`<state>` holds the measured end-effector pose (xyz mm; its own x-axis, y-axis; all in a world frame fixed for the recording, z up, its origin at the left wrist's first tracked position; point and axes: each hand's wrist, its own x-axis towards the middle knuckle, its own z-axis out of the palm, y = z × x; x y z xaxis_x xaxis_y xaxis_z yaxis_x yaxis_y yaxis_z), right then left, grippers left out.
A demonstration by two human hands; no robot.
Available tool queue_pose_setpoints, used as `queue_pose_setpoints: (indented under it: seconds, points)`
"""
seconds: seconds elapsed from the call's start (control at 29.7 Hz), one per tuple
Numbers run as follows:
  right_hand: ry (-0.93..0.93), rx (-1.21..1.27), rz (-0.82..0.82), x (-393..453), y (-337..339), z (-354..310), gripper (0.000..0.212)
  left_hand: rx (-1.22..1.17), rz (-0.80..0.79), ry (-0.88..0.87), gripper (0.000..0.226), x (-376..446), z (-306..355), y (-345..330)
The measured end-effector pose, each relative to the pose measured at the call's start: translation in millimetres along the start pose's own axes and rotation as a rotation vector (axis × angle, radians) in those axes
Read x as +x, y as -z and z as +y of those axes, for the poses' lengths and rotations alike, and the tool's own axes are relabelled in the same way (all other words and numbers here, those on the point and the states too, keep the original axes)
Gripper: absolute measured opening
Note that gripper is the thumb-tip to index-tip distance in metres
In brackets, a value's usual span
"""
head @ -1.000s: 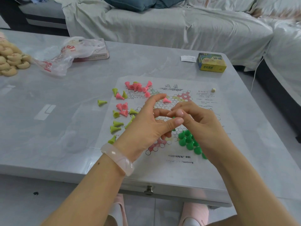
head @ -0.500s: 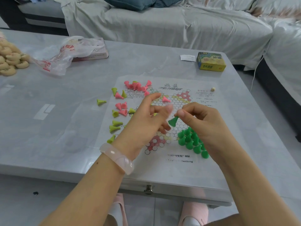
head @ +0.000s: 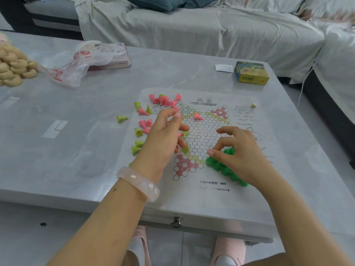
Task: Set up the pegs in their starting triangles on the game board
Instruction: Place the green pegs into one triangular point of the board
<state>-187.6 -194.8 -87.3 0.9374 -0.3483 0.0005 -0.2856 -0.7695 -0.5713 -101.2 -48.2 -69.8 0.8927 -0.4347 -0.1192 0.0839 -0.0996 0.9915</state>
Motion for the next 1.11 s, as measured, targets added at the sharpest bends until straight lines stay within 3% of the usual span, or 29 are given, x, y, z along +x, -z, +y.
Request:
queue_pose_setpoints:
  seconds: [0.34, 1.11]
  points:
    - [0.044, -0.015, 0.086, 1.0, 0.6, -0.8, 0.016, 0.021, 0.006, 0.002, 0.020, -0.7, 1.1, 0.0]
    - [0.041, -0.046, 0.017, 2.2, -2.9, 3.5, 0.010, 0.022, 0.002, 0.001, 0.020, -2.8, 2.6, -0.2]
